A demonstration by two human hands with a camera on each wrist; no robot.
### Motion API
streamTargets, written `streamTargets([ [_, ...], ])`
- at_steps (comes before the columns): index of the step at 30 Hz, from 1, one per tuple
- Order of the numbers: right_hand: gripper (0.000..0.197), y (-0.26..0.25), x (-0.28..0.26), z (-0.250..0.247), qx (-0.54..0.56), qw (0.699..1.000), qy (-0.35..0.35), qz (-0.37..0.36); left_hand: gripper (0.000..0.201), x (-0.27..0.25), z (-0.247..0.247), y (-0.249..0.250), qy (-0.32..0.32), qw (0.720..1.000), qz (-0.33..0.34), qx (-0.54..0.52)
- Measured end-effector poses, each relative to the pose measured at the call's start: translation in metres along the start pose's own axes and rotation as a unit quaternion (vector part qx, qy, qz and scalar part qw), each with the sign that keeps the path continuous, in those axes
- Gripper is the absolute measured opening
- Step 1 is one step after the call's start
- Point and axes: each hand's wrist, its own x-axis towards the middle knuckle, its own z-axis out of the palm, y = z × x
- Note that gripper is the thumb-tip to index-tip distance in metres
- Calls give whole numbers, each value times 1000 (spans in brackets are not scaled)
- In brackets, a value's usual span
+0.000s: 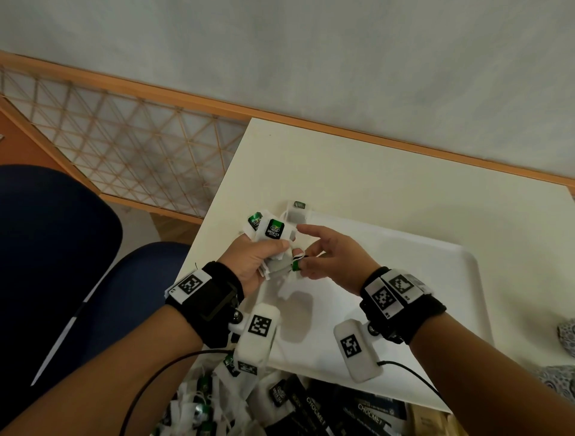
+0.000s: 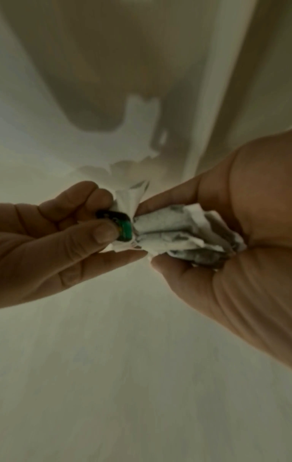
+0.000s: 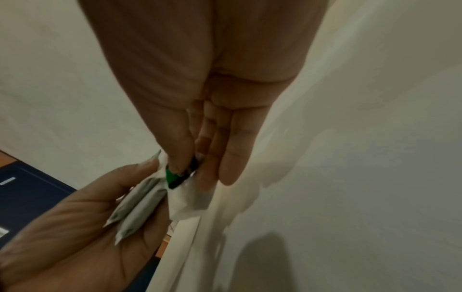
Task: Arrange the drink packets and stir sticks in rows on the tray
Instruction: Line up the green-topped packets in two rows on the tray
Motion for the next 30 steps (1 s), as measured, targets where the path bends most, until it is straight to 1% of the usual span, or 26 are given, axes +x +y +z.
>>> streamTargets([
  [2,43,1,-1,-5,-26,1000,13,-2,14,0,-1,1,-7,1000,-4,-9],
  [4,29,2,-3,-10,-86,995,39,-7,19,0,-3,2,-12,1000,-9,-15],
  [5,22,1,-4,-13,-138,989,53,-12,22,0,-4,2,-12,1000,-11,-11],
  [7,11,0,-6,-18,-245,966,79,-25,23,0,-6,1,-10,1000,-15,-2],
  [9,7,-2,-7,-23,-291,951,102,-25,19,-1,-8,2,-8,1000,-16,-4],
  [11,9,-2,-7,-27,-296,946,129,-25,18,-1,-10,2,-8,1000,-17,-11],
  [13,11,-2,-5,-31,-295,943,150,-49,17,-1,-10,3,-13,1000,-17,-13],
  [15,8,-2,-1,-34,-266,948,163,-69,15,1,-10,3,-18,1000,-17,-18],
  [18,7,-2,8,-37,-187,967,163,-57,22,3,-10,5,-23,999,-21,-25],
  [20,7,-5,18,-39,-164,973,157,-45,27,5,-11,6,-25,999,-20,-19],
  [22,2,-7,30,-43,-158,974,161,-28,33,7,-12,7,-31,999,-15,-8],
  [24,4,-7,42,-49,-160,972,174,-9,34,10,-12,7,-35,999,-9,2],
  [27,3,-4,58,-56,-167,967,191,12,33,15,-13,6,-34,999,-3,15],
  [30,4,-2,68,-58,-152,966,208,16,30,18,-13,5,-39,999,1,22],
])
